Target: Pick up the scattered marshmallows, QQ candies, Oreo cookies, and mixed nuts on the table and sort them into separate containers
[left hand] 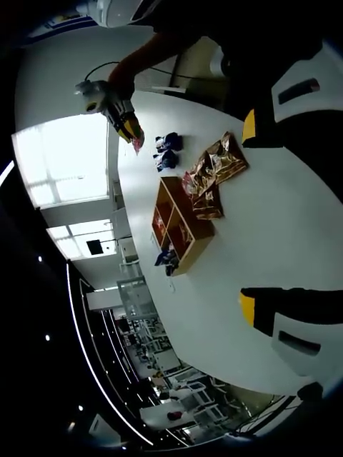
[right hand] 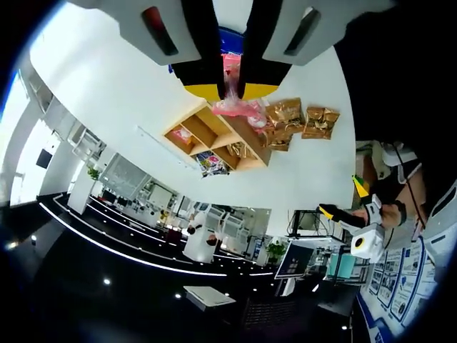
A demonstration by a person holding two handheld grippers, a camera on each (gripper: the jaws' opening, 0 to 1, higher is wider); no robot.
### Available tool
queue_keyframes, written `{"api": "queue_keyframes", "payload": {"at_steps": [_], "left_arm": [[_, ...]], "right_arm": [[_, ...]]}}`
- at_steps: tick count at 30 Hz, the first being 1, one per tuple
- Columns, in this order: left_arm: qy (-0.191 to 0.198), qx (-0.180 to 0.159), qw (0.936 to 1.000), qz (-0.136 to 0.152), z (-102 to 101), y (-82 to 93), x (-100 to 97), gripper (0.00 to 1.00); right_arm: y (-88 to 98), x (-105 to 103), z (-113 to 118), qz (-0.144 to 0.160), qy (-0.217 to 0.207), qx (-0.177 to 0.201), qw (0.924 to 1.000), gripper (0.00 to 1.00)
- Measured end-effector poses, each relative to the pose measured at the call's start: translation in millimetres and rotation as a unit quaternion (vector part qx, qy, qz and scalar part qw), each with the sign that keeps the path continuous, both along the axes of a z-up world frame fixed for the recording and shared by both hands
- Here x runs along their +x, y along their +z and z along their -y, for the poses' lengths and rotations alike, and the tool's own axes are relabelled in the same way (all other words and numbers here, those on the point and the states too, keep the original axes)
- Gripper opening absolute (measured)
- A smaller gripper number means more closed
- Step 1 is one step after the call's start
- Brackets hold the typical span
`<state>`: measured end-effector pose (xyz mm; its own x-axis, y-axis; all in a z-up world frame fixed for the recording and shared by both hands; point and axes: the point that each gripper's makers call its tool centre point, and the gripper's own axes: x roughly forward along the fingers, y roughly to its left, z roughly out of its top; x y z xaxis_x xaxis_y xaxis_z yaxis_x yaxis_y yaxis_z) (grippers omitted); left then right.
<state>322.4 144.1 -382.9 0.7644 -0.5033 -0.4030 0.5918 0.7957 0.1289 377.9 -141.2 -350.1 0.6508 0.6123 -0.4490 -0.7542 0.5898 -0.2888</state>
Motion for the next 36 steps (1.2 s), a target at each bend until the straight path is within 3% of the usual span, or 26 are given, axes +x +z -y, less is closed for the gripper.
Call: {"api": "queue_keyframes", "payload": {"at_steps": [14, 21, 25, 36], "left_arm": [[-0.001, 0.003, 1.0000, 0.001, 1, 0.9, -0.9, 0.83], [-0.002, 0.002, 1.0000, 0.001, 3, 0.8, -0.3, 0.83], [-0.003, 0.003, 1.0000, 0.000, 4, -0.1, -0.1, 0.83], [-0.004, 0.003, 1.0000, -0.001, 2, -1.1, -0.6, 0.83]], "right_arm": [[7.8, -2, 4, 0.005, -0.003, 0.008, 1.0000, 0.05], [21.6, 3, -6, 0.007, 0.015, 0.031, 0.9994, 0.05], [28.0, 11, -11, 0.011, 0.021, 0.033, 0.9992, 0.05], [48.9, 48, -34, -0.002, 0.051, 0.080, 0.9955, 0.05]]}}
